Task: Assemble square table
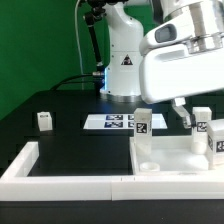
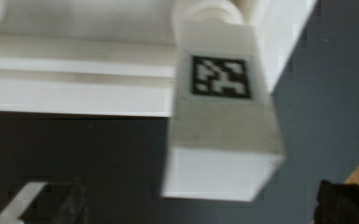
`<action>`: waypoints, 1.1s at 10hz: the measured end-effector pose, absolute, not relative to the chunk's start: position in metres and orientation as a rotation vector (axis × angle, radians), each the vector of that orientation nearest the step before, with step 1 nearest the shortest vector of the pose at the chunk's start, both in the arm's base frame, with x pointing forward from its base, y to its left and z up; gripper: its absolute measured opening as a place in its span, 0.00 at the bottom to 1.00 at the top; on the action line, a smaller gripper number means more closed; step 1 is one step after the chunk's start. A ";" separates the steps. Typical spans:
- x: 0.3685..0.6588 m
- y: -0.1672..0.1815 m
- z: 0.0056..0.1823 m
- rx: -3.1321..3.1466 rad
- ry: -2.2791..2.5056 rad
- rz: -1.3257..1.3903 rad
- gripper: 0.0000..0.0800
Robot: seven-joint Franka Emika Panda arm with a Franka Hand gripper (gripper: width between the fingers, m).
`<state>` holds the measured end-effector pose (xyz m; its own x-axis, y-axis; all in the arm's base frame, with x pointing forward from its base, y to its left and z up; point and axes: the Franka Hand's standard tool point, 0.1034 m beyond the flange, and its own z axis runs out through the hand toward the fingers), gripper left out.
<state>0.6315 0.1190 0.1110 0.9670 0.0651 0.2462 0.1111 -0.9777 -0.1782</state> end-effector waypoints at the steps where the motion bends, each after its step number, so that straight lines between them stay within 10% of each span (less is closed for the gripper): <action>1: 0.630 0.121 0.113 -2.925 -0.160 -0.245 0.81; 11: 0.634 0.109 0.098 -2.915 -0.061 0.163 0.81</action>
Offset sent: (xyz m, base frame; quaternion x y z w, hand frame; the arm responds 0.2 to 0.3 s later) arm 0.0144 -0.0238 -0.0130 -0.0210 -0.2185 0.0045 0.9756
